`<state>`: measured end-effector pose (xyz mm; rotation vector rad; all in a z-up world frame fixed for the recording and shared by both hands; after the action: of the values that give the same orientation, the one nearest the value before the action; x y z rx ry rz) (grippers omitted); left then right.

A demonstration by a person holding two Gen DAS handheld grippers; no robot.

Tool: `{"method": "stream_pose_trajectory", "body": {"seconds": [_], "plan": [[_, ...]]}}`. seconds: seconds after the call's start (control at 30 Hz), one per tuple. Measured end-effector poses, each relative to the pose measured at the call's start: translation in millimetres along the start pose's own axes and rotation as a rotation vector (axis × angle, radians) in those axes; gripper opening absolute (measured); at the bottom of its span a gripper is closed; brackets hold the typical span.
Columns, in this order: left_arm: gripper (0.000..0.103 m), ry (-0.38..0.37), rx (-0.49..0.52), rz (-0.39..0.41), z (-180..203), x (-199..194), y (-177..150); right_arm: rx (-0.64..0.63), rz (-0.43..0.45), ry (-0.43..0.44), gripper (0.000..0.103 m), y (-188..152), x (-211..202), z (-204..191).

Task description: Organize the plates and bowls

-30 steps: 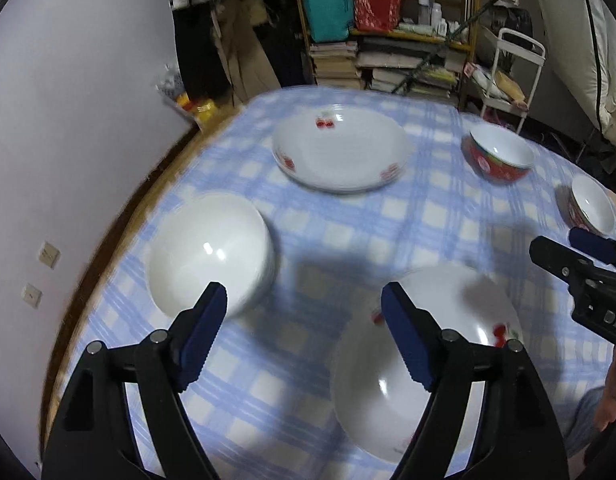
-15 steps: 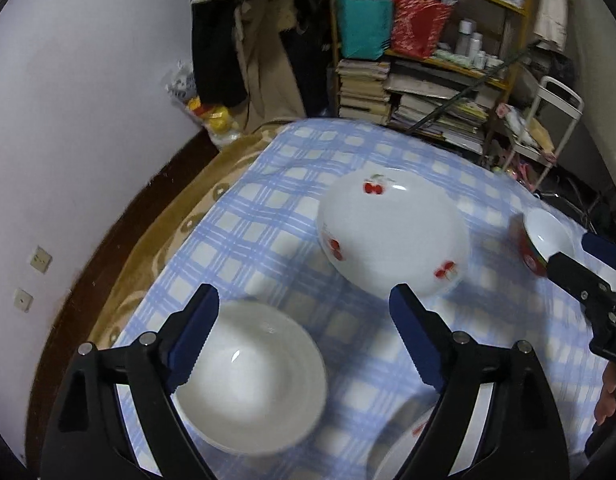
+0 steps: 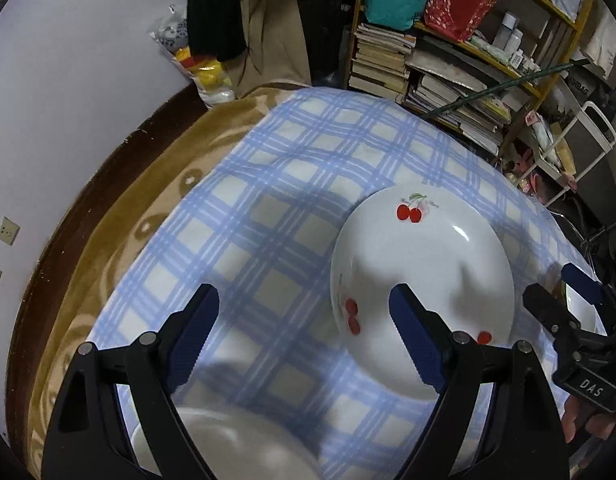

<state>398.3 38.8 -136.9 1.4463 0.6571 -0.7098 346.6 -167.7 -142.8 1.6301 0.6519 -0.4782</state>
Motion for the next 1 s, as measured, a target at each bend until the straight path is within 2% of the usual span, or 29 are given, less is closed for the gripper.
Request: {"method": "stream_pose_trajectory", "body": {"seconds": [0.13, 0.17, 0.2, 0.27, 0.33, 0.43, 0.5, 0.57, 0.63, 0.67, 0.73, 0.77, 0.8, 0.83, 1.0], "plan": [[0.085, -0.023, 0.02, -0.045, 7.2, 21.6, -2.3, 0.002, -0.027, -0.001, 0.099, 1.4, 19.2, 4.8], [0.083, -0.024, 0.026, -0.05, 8.6, 25.1, -3.0, 0.007, -0.031, 0.001, 0.097, 2.1, 22.8, 5.5], [0.074, -0.028, 0.037, -0.058, 11.2, 30.0, -4.4, 0.015, -0.039, 0.004, 0.094, 2.8, 27.5, 7.3], [0.066, -0.048, 0.051, -0.088, 16.6, 39.1, -7.8, 0.025, -0.058, 0.015, 0.09, 3.4, 37.3, 10.5], [0.056, -0.062, 0.058, -0.106, 21.3, 45.0, -10.6, 0.025, -0.082, 0.024, 0.082, 2.4, 45.7, 11.6], [0.054, -0.081, 0.084, -0.13, 29.1, 51.3, -15.7, -0.009, -0.138, 0.046, 0.067, -2.5, 59.0, 11.0], [0.048, -0.085, 0.108, -0.148, 32.8, 56.6, -19.6, -0.043, -0.159, 0.051, 0.051, -6.5, 64.7, 8.9], [0.039, -0.079, 0.123, -0.16, 34.7, 59.7, -22.0, -0.052, -0.182, 0.051, 0.043, -10.1, 68.8, 8.6], [0.029, -0.092, 0.114, -0.16, 33.9, 59.9, -20.5, -0.066, -0.188, 0.028, 0.041, -12.0, 71.2, 10.3], [0.026, -0.086, 0.078, -0.171, 30.9, 60.1, -18.0, -0.066, -0.175, 0.019, 0.041, -12.0, 71.0, 10.8], [0.022, -0.083, 0.065, -0.172, 29.2, 60.8, -14.6, -0.059, -0.166, 0.017, 0.041, -11.2, 72.6, 11.7], [0.022, -0.084, 0.067, -0.171, 28.7, 61.0, -14.3, -0.05, -0.171, 0.022, 0.038, -11.4, 74.1, 12.0], [0.022, -0.086, 0.071, -0.172, 28.5, 61.4, -14.6, -0.032, -0.176, 0.042, 0.028, -11.1, 75.7, 12.1], [0.022, -0.087, 0.073, -0.17, 27.5, 61.1, -14.8, -0.01, -0.181, 0.066, 0.022, -11.0, 76.0, 12.0], [0.022, -0.084, 0.081, -0.164, 26.3, 52.8, -16.3, 0.084, -0.192, 0.079, 0.018, -10.4, 71.2, 16.5]]}}
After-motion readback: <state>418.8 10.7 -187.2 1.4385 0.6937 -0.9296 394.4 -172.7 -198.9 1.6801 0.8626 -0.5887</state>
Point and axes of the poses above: each gripper's, at about its wrist camera, not at the fingertips, and x roughly the way its jaws point, z to its right, y to its top, the point moved 2 cm from there along x, roughly the way its jaws point, and after that the axes turned 15 degrees about z, right-handed, at the moved point
